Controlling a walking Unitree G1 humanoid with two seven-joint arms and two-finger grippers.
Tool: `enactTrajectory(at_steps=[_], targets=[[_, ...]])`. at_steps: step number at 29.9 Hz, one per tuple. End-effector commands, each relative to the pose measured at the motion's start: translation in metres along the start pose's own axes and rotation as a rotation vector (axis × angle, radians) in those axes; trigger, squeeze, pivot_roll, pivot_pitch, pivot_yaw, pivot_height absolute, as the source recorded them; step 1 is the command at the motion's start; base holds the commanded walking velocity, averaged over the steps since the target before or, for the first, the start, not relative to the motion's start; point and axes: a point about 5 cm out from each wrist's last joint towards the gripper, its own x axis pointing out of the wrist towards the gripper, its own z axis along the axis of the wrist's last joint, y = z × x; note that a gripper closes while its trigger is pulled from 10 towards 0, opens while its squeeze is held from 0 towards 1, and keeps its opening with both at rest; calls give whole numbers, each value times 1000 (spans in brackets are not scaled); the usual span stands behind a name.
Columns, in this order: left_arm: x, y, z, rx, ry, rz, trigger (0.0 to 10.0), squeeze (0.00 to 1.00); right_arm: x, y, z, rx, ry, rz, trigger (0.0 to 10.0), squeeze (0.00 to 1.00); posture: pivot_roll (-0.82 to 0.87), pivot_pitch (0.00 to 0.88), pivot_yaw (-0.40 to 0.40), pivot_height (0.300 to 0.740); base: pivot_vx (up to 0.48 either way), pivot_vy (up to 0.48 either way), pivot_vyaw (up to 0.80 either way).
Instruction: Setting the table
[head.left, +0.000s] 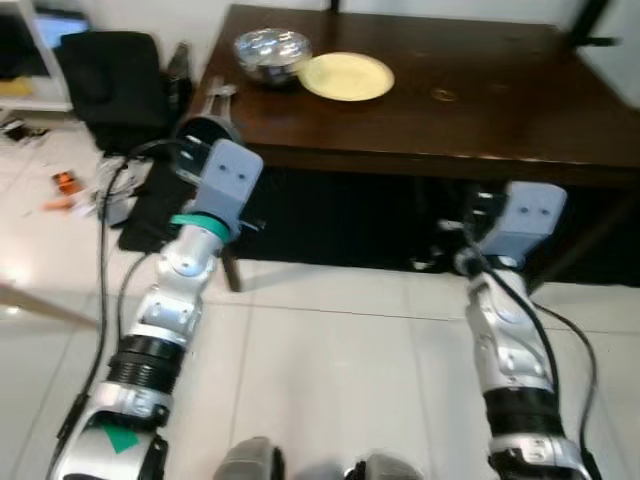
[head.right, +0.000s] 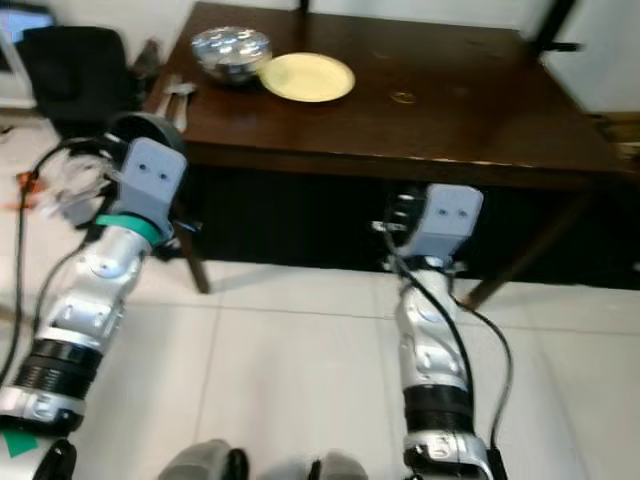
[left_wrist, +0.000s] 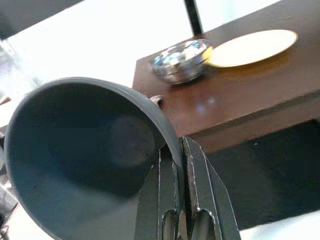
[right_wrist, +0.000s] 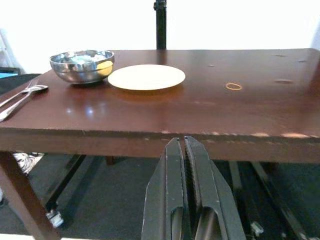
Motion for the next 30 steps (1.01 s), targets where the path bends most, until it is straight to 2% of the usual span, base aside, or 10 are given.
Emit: enactTrajectory(at_steps=[1, 5, 14, 23, 30], targets=[[0, -9, 2, 6, -7, -33, 10000, 0, -3, -15, -5, 9, 26, -74, 10000, 0, 33, 0, 40, 740, 480, 0, 0], [0, -9, 2, 5, -8, -36, 10000, 0, -3, -23, -6, 19, 35, -123, 10000, 0, 30, 0, 42, 740, 480, 0, 0], [1, -11, 2, 2, -10, -52, 10000, 0, -7, -31, -7, 4, 45, -160, 10000, 0, 24, 0, 45, 740, 480, 0, -800], [1, -12, 2, 5, -12, -65, 10000, 0, -6, -32, -7, -7, 42, -175, 10000, 0, 26, 0, 46, 740, 480, 0, 0], [-1, -13, 10, 82, -77, -148, 10000, 0, -5, -32, -6, -16, 38, -174, 10000, 0, 29, 0, 48, 740, 480, 0, 0]])
